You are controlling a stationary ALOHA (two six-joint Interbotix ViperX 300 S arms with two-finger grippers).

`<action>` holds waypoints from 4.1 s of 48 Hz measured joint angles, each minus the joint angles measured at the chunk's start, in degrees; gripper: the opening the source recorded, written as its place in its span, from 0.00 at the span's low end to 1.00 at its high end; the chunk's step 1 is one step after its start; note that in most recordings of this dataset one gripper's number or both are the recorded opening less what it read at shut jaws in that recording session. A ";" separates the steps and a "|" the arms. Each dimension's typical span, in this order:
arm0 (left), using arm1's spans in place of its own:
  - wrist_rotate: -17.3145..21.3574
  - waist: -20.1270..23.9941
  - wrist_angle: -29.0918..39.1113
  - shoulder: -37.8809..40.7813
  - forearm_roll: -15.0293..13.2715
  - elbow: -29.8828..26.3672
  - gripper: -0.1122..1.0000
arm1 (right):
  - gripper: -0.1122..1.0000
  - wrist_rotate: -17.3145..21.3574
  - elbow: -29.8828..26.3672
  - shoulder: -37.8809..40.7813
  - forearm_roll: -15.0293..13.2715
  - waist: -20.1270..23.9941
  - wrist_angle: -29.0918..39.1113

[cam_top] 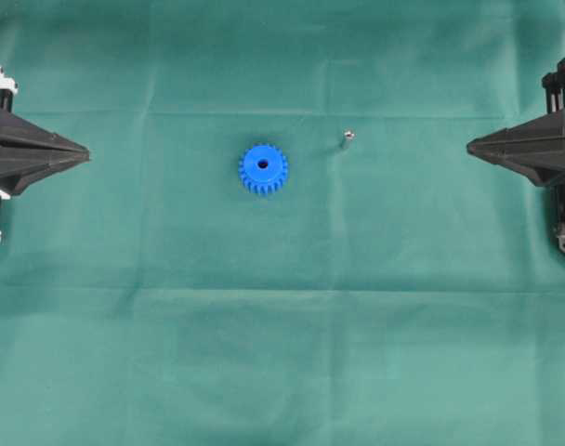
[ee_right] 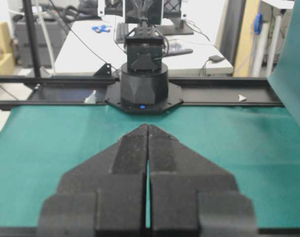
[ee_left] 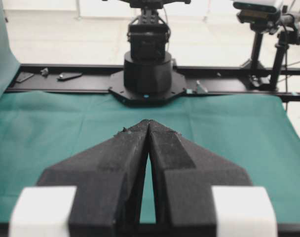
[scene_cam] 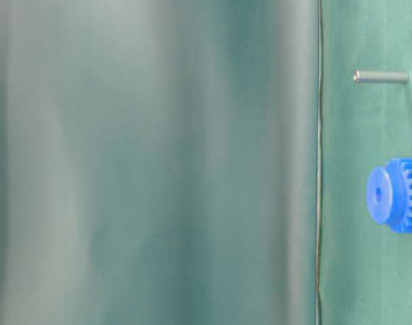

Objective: Insert the shaft placed at a random location into the center hole of the small gear at another random location.
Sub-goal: 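Move the right gripper open toward the silver shaft, then lower the right gripper around the upright shaft and close it, then lift the shaft with the right gripper and carry it left toward the gear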

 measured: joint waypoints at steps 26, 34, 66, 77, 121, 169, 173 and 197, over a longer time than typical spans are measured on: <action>0.00 -0.97 2.99 0.35 0.70 -0.44 0.10 | 0.23 -0.09 0.00 10.11 -0.09 -4.83 1.41; -0.09 -1.05 3.69 0.35 0.70 -0.44 0.10 | 0.64 0.00 0.00 18.81 -0.09 -7.47 -1.49; -0.09 -0.97 4.31 0.44 0.70 -0.35 0.10 | 0.85 0.00 -4.48 51.77 1.14 -12.74 -19.78; -0.09 -1.05 4.92 0.44 0.70 -0.44 0.10 | 0.85 0.00 -5.54 56.69 2.11 -13.18 -21.62; -0.09 -1.05 5.19 0.53 0.79 -0.44 0.10 | 0.22 -0.09 -6.50 60.47 4.39 -13.54 -23.03; -0.09 -1.05 5.71 0.53 0.70 -0.35 0.10 | 0.22 0.00 -10.02 46.41 4.31 -13.54 -6.42; 0.00 -0.97 5.71 0.53 0.70 -0.35 0.10 | 0.22 -0.09 -10.11 46.41 4.39 -13.54 -6.33; -0.09 -1.05 5.71 0.53 0.79 -0.35 0.10 | 0.22 0.00 -15.29 50.10 4.39 -11.25 -6.33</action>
